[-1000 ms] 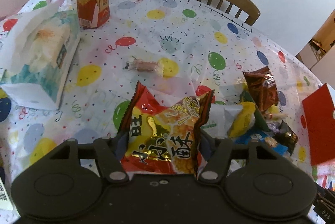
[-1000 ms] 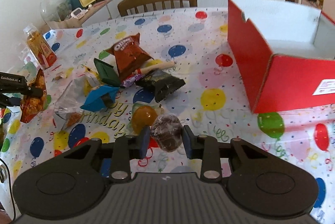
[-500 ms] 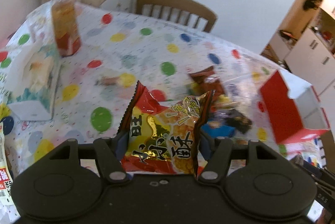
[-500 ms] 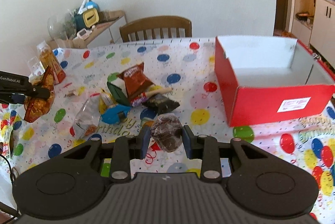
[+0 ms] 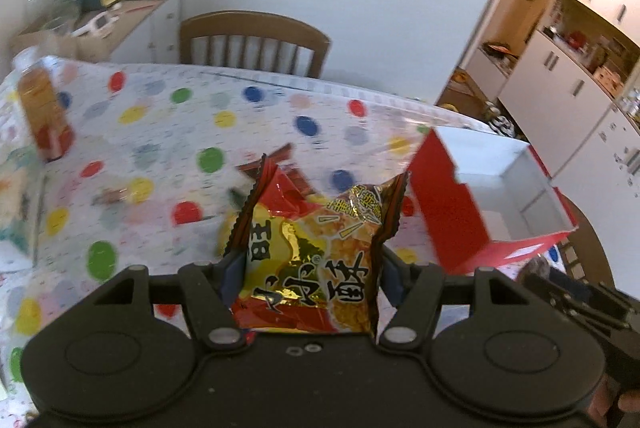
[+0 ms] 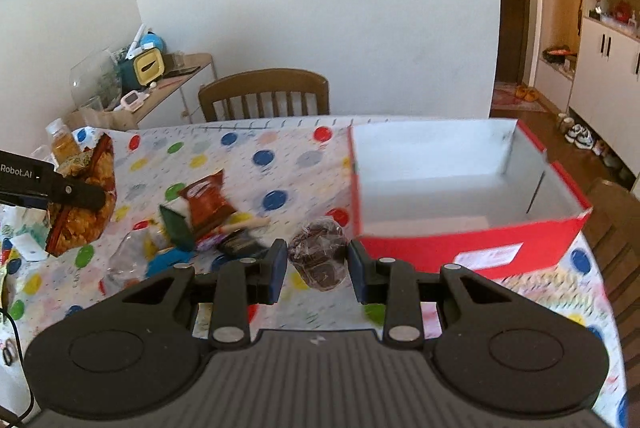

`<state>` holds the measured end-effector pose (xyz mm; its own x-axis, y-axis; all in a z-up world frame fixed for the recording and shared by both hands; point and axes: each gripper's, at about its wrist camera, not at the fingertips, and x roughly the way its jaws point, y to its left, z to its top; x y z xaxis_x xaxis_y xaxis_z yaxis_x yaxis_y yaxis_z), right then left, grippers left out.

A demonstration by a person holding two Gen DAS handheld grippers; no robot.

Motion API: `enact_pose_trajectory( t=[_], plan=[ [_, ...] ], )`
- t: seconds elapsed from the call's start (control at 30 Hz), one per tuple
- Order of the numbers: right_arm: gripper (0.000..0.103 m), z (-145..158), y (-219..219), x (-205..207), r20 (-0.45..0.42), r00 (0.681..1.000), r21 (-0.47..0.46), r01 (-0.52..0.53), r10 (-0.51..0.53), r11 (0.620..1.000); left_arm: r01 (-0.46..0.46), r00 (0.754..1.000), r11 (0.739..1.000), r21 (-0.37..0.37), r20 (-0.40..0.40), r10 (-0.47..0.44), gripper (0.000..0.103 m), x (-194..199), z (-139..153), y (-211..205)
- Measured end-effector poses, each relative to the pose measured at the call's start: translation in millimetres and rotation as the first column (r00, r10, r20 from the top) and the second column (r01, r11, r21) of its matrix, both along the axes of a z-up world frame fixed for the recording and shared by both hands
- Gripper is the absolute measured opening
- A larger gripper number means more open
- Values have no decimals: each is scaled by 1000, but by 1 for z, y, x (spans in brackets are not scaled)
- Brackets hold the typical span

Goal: Organize snacks
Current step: 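Carry the chip bag and chocolate ball over the red box with both grippers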

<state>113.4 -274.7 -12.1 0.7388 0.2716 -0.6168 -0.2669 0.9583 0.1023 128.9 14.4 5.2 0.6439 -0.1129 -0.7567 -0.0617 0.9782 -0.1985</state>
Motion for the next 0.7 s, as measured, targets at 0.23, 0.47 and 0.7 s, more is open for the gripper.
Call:
enact_pose_trajectory(
  t=[0.23, 0.47, 0.7],
  plan=[
    [32, 4, -48, 41, 18, 1000, -19, -1, 1, 1000, 63, 998, 998, 10, -5, -63, 65, 35, 3, -71],
    [32, -8, -91, 84, -7, 1000, -39, -12, 12, 999, 97, 995, 994, 41, -12, -96, 65, 76, -2, -139],
    [32, -27, -120, 128, -55, 998, -60, -16, 13, 998, 125, 991, 990, 57, -42, -123, 65, 117, -13, -196]
  ],
)
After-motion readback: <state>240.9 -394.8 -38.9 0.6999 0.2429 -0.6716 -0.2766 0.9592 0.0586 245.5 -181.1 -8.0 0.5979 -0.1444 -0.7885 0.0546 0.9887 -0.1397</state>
